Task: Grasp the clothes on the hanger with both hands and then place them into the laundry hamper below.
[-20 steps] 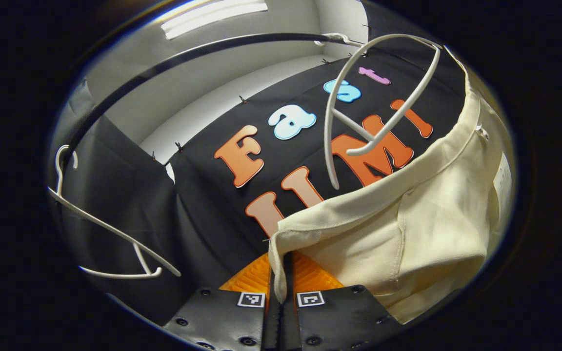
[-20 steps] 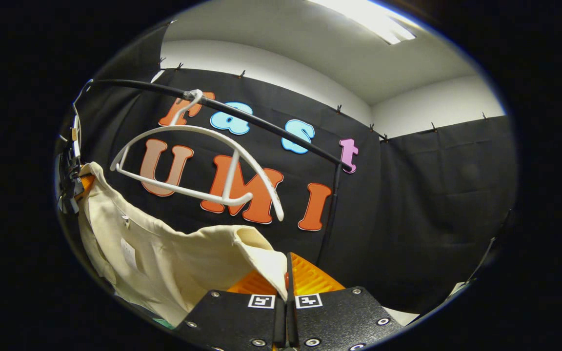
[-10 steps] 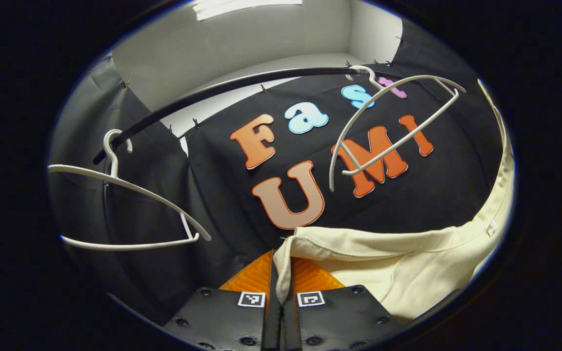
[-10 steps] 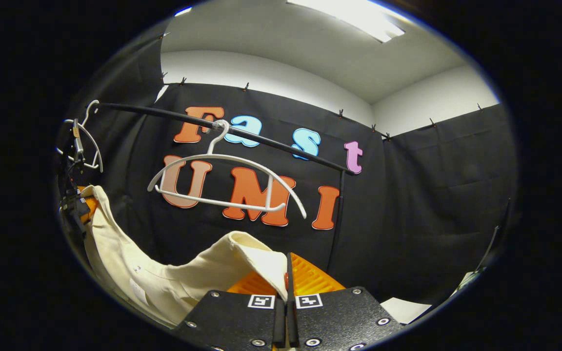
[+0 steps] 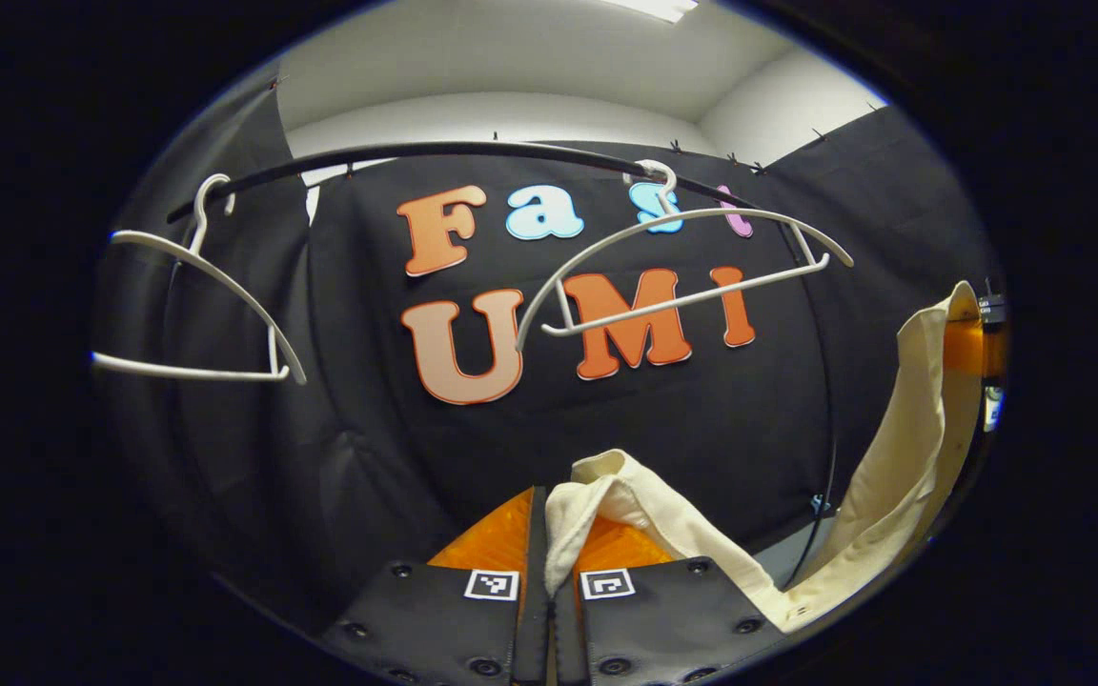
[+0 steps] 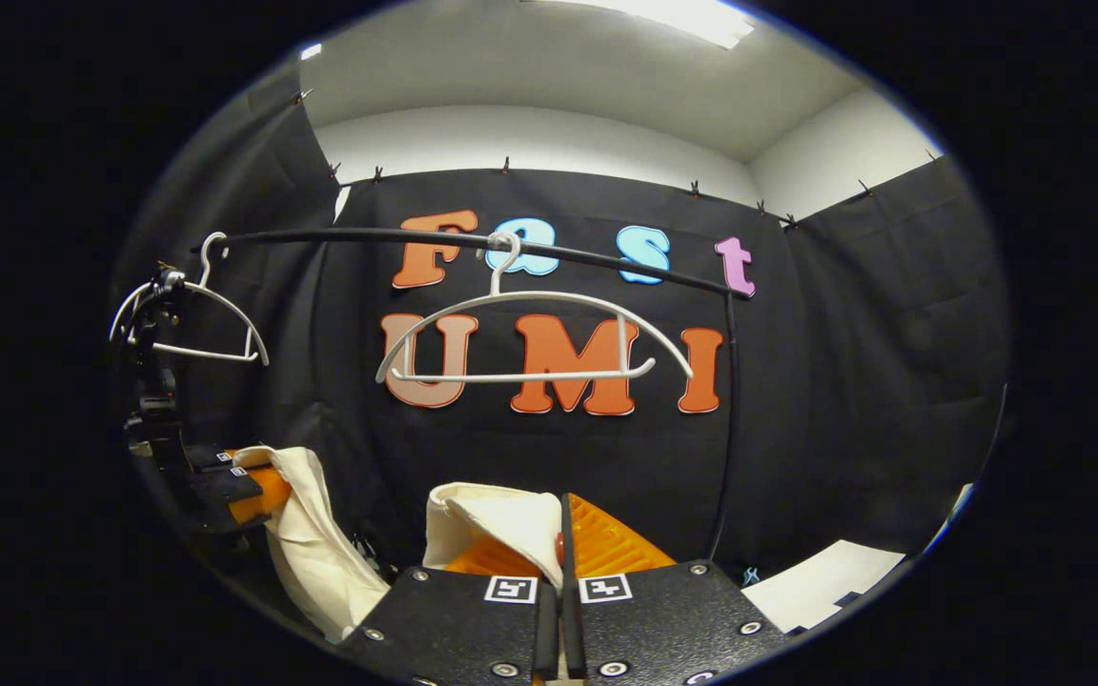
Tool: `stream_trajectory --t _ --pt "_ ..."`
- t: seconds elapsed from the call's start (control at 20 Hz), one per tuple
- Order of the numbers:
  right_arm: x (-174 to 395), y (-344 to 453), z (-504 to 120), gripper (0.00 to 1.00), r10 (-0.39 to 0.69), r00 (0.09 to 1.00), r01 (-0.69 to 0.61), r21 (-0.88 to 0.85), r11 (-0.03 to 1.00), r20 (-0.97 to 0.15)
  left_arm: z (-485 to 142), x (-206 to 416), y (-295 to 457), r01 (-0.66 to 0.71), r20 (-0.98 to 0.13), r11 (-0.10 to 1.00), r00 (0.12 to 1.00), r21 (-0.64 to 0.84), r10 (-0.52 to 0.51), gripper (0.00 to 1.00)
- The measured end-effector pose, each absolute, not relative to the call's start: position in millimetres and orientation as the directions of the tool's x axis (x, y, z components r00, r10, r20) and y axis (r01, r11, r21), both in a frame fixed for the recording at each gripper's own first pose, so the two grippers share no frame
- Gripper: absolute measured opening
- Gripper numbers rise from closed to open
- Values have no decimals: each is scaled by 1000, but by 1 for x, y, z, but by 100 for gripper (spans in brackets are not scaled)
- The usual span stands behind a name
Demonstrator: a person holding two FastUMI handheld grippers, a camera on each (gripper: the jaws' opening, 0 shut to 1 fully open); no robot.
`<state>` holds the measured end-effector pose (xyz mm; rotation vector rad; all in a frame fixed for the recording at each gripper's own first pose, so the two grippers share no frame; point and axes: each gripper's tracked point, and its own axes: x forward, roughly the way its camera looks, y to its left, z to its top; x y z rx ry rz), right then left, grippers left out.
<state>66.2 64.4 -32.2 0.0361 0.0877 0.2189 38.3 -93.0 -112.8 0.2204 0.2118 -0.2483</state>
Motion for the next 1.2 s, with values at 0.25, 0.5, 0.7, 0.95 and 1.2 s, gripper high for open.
stream_trajectory --t 0.25,0.5,0.7,0.95,1.2 --pt "58 91 -99 2 263 937 -245 104 964 -231 -173 0 -117 314 -408 948 872 46 -269 10" --pt "48 95 -176 2 264 879 -224 143 964 -396 -227 -22 -133 318 -554 946 778 -60 -296 10" --pt "37 97 -233 2 258 826 -215 144 966 -502 -267 -33 -139 314 -635 940 701 -134 -324 10" --pt "17 96 -308 4 253 725 -180 179 967 -641 -339 -59 -132 290 -769 947 571 -138 -287 10" --pt "-6 87 -374 4 234 596 -137 190 972 -768 -398 -81 -117 264 -864 958 449 -115 -228 10"
